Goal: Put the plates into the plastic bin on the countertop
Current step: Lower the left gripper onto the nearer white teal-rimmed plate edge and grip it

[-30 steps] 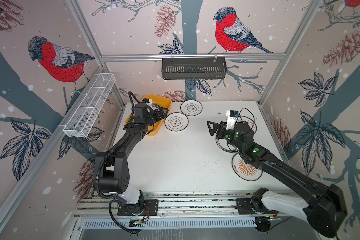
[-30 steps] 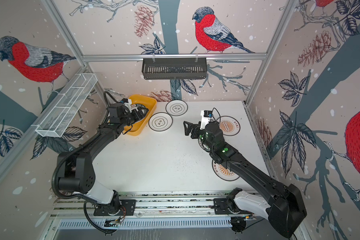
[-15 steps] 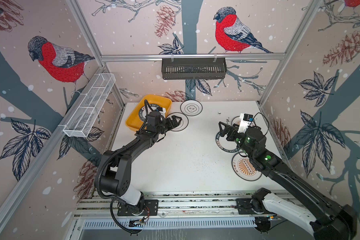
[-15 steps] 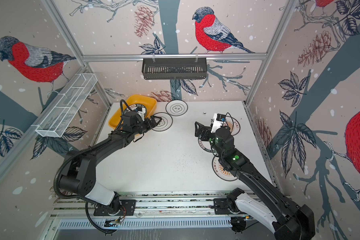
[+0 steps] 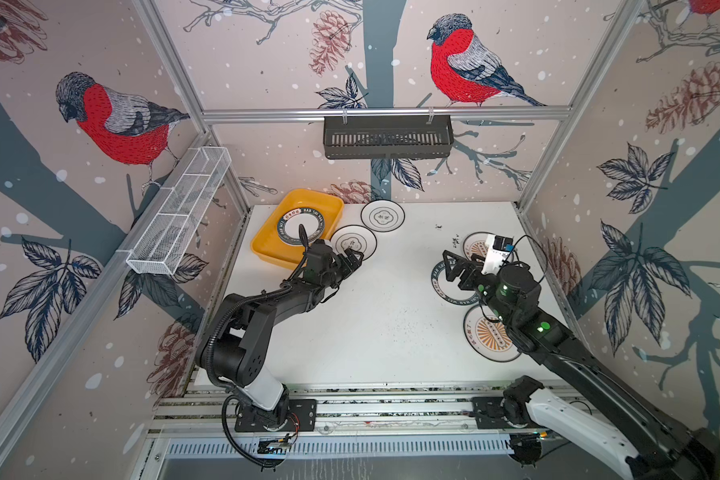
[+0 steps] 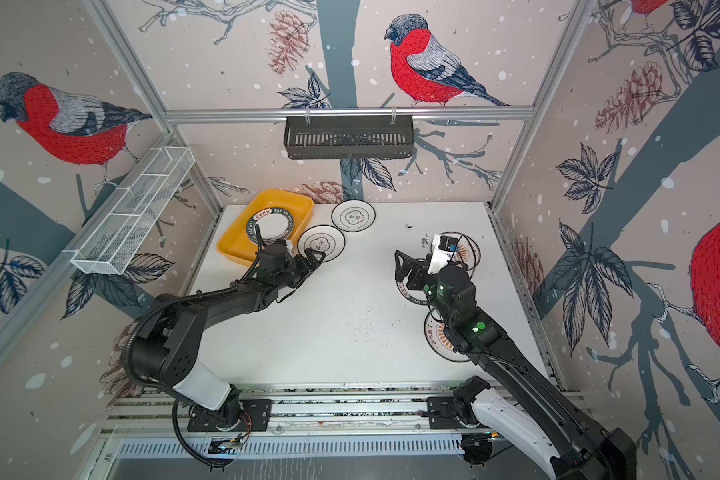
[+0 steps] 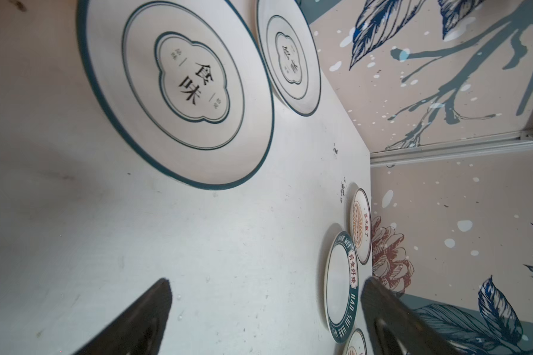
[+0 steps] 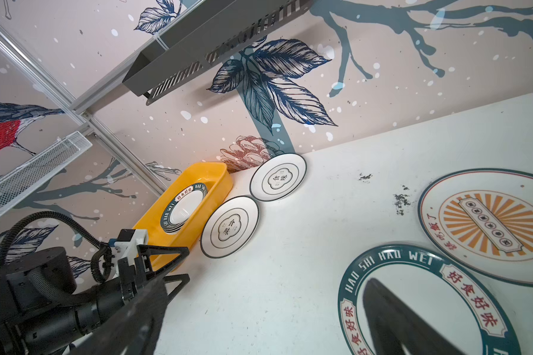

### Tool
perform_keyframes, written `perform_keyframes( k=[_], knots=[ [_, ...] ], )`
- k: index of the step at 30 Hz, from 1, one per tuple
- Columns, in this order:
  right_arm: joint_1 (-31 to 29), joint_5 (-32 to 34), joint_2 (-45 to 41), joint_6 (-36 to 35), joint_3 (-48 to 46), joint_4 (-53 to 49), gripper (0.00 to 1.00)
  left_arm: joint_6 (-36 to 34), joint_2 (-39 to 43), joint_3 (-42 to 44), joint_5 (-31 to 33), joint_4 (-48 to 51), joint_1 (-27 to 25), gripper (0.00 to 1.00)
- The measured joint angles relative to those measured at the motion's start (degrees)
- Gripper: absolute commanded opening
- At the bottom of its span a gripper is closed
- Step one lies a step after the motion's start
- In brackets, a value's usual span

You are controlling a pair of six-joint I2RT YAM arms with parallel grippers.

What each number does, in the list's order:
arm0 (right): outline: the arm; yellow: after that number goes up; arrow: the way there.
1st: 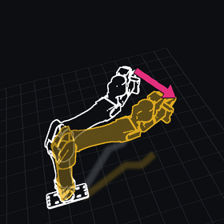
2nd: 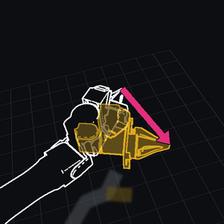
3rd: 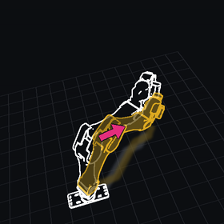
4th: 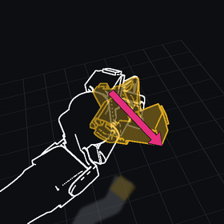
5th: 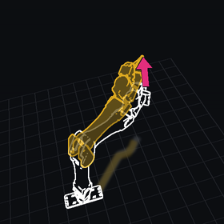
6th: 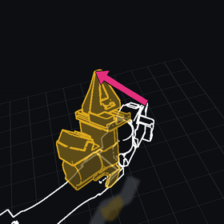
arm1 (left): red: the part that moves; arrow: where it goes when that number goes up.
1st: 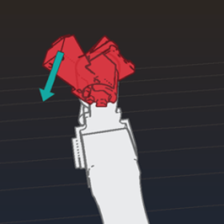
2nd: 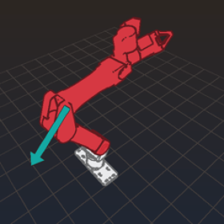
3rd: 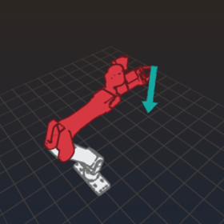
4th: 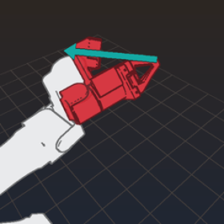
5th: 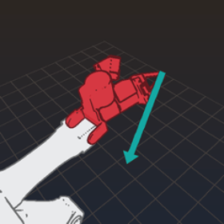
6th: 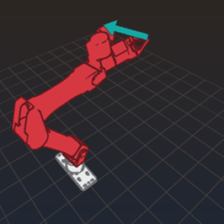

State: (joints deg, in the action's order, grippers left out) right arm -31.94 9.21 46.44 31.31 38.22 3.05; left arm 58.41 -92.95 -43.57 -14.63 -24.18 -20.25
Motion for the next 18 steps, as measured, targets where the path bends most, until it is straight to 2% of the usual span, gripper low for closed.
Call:
perform_keyframes(
  k=[12,18],
  knots=[
    [0.2,0.46,-1.07,0.0,-0.61,-0.37,1.0,6.29,-5.35,0.48,4.59,-3.85,-0.11,0.86],
    [0.61,0.48,-0.59,-0.02,-0.59,-0.39,1.0,8.98,-10.29,-0.9,5.49,-5.14,-0.11,0.79]
  ],
)
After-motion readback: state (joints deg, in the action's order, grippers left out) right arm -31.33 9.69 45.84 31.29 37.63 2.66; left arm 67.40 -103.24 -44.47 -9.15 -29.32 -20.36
